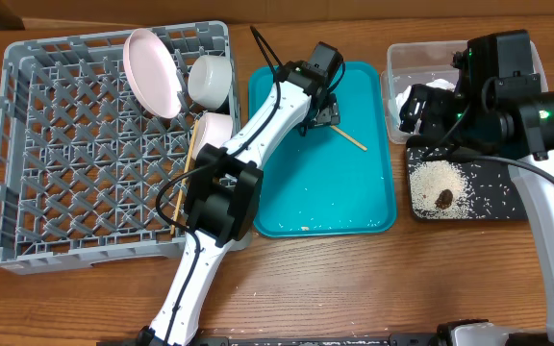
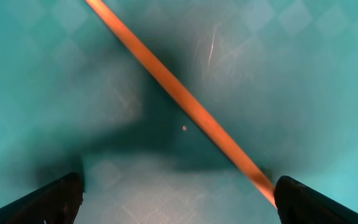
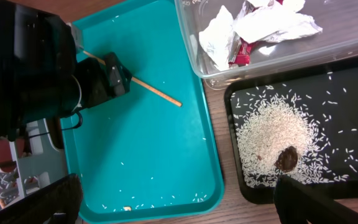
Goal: Sort waste into correct bins and load items into the dishwasher
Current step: 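Lower left gripper and grasp the remaining chopstick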
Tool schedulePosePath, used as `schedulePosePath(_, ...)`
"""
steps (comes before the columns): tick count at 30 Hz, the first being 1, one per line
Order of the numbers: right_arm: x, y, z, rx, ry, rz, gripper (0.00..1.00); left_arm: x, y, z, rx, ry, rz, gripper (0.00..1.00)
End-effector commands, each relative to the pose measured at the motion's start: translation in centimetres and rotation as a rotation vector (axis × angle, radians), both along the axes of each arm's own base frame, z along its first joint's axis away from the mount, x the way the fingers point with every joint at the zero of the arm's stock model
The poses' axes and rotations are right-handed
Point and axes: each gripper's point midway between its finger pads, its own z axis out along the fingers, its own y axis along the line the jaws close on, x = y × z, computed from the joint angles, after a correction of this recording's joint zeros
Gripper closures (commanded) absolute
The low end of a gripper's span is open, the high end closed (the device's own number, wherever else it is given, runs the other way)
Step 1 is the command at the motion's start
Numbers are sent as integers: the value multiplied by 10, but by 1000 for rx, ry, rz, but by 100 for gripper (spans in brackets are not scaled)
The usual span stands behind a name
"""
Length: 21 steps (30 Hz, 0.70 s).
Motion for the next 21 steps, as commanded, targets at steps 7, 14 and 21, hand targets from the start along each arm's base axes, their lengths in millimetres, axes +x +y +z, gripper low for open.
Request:
schedulePosePath(7, 2, -1, 9, -4, -28, 2, 0, -33, 14, -45, 152, 140, -84, 0)
schedulePosePath(14, 2, -1, 9, -4, -28, 2, 0, -67, -1, -48, 49, 299, -130, 0)
schedulePosePath(21, 2, -1, 9, -4, -28, 2, 0, -84, -11, -47, -19, 378, -96, 35)
